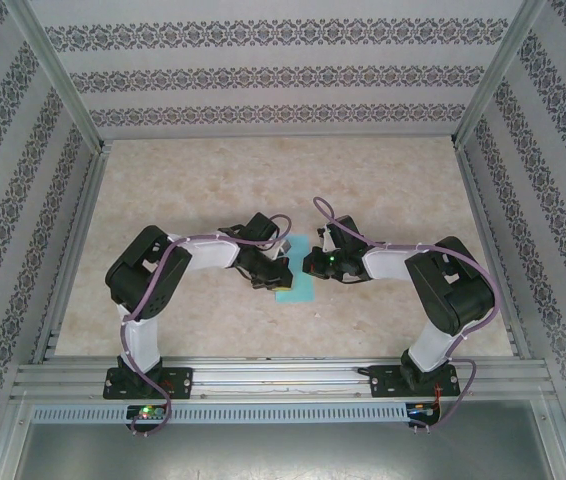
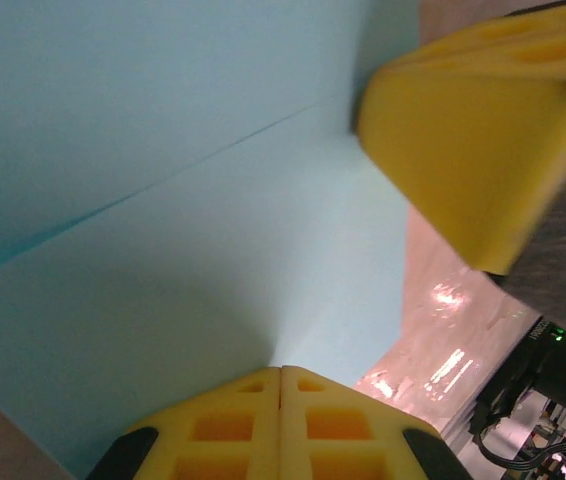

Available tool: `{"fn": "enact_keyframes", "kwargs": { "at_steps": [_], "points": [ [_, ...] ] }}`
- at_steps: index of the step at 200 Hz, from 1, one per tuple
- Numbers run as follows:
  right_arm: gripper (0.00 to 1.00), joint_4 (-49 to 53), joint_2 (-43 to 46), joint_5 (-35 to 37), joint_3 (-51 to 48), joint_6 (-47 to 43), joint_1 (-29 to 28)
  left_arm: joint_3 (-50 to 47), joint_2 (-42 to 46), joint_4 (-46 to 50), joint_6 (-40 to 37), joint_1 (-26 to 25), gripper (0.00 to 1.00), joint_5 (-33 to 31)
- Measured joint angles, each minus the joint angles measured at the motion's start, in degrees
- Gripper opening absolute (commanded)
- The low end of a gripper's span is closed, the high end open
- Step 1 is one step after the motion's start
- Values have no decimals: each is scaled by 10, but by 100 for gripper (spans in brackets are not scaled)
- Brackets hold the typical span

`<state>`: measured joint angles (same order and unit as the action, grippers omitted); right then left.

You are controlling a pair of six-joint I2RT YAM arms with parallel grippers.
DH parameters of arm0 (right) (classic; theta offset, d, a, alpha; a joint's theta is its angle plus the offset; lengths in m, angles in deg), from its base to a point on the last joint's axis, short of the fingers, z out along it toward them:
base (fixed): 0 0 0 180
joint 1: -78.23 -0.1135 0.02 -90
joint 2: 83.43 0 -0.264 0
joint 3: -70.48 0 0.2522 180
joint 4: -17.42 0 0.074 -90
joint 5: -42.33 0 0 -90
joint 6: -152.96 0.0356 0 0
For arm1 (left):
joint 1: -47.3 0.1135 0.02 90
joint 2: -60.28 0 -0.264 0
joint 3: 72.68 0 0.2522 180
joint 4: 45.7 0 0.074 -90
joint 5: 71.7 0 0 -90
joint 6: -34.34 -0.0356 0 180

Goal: Fold a paper plane with a square sheet of paper (fold left side to right side)
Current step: Fold the triangle a second time at the center of the table.

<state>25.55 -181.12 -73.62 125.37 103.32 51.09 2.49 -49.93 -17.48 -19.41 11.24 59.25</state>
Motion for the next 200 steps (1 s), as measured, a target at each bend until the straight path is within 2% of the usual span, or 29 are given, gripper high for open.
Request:
{"fn": "enact_keyframes", "kwargs": {
  "at_steps": [58, 200],
  "points": [
    [0, 24, -4, 4, 14, -12, 0, -9, 2, -7, -2, 0, 4, 0],
    [0, 50, -10, 0, 29, -31, 3, -119, 76, -51, -2, 0, 5, 0]
  ]
}}
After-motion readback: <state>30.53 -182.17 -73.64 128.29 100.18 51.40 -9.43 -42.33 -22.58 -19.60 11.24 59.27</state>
